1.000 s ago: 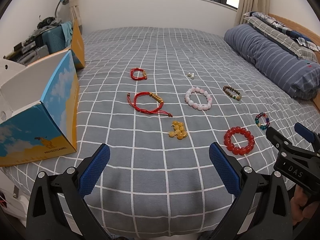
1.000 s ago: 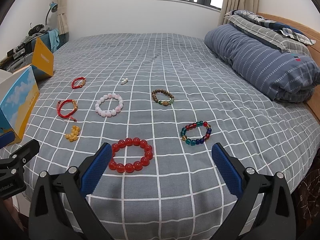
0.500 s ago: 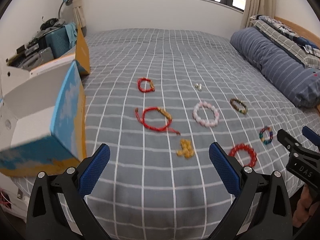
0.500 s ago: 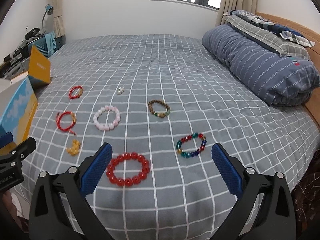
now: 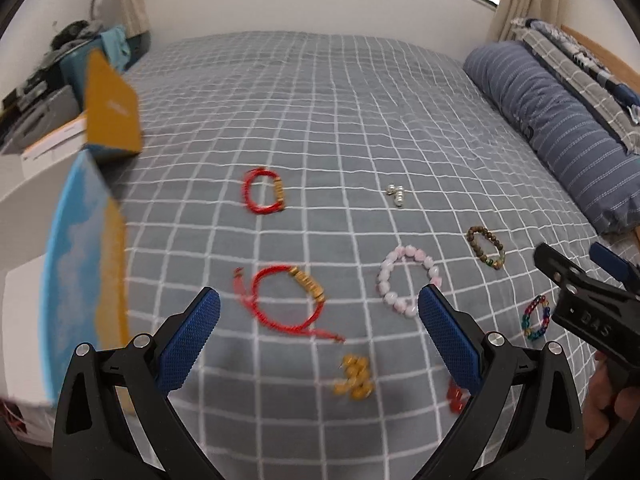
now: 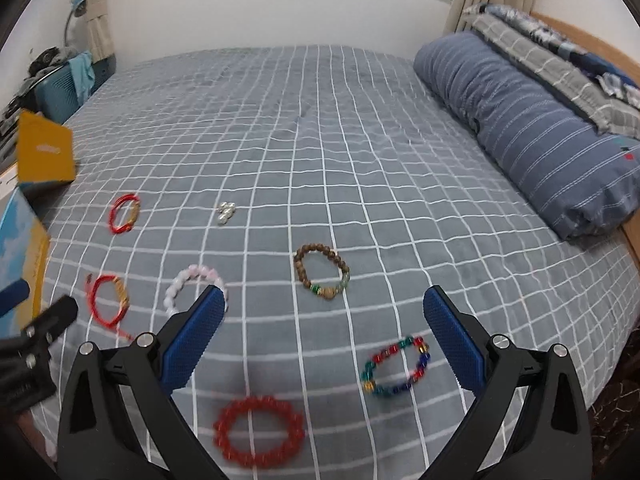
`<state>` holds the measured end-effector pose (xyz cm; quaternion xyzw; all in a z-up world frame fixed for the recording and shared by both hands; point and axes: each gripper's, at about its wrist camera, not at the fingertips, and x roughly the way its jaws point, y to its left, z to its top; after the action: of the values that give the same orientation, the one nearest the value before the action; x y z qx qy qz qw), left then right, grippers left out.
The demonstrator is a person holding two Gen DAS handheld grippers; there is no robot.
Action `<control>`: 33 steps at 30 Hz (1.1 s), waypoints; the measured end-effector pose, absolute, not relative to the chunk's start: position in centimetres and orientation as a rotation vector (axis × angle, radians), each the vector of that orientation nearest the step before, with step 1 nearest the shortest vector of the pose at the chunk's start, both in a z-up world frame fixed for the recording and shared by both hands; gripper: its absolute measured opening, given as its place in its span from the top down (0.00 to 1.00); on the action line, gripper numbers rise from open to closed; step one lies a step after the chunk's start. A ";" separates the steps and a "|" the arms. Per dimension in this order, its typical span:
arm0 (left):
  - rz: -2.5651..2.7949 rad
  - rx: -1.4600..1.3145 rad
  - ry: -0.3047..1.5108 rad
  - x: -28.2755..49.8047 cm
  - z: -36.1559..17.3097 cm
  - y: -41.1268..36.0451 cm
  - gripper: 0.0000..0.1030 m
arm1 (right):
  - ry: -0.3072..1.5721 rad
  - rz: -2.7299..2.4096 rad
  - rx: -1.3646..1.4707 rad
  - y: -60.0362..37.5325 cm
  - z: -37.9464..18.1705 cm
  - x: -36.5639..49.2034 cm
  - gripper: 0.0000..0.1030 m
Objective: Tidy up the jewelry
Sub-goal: 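Grasp the pink bead bracelet with the left tool while the right tool grasps the brown wooden bracelet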
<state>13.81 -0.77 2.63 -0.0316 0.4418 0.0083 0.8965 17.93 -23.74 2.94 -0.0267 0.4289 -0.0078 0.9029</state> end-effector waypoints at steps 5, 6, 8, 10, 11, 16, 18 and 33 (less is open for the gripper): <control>-0.015 -0.019 0.949 17.1 1.1 -2.6 0.05 | 0.938 -0.020 -0.032 -24.6 0.9 21.6 0.07; -0.029 -0.018 0.961 17.9 0.5 -3.0 0.05 | 0.947 -0.020 -0.031 -24.7 0.5 22.2 0.07; -0.046 -0.011 0.980 19.2 -0.5 -3.5 0.05 | 0.972 -0.023 -0.024 -25.1 -0.6 23.3 0.07; -0.057 0.004 0.994 20.1 -1.4 -4.1 0.05 | 0.997 -0.024 -0.012 -25.4 -1.7 24.3 0.07; -0.062 0.013 1.001 20.5 -1.9 -4.3 0.05 | 1.013 -0.026 -0.013 -25.6 -2.3 25.0 0.07; -0.061 0.018 1.052 22.7 -4.3 -5.1 0.05 | 1.057 -0.034 -0.012 -25.8 -4.1 26.7 0.13; -0.064 0.026 1.058 23.1 -4.8 -5.4 0.06 | 1.070 -0.051 -0.013 -26.1 -4.8 27.2 0.15; -0.102 0.081 1.102 22.9 -6.2 -7.0 0.68 | 1.146 -0.003 0.039 -26.4 -7.2 27.9 0.67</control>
<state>22.90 -6.97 -6.18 0.0383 0.5230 -0.0485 0.8501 27.92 -26.42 -7.23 0.0183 0.5420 -0.0016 0.8402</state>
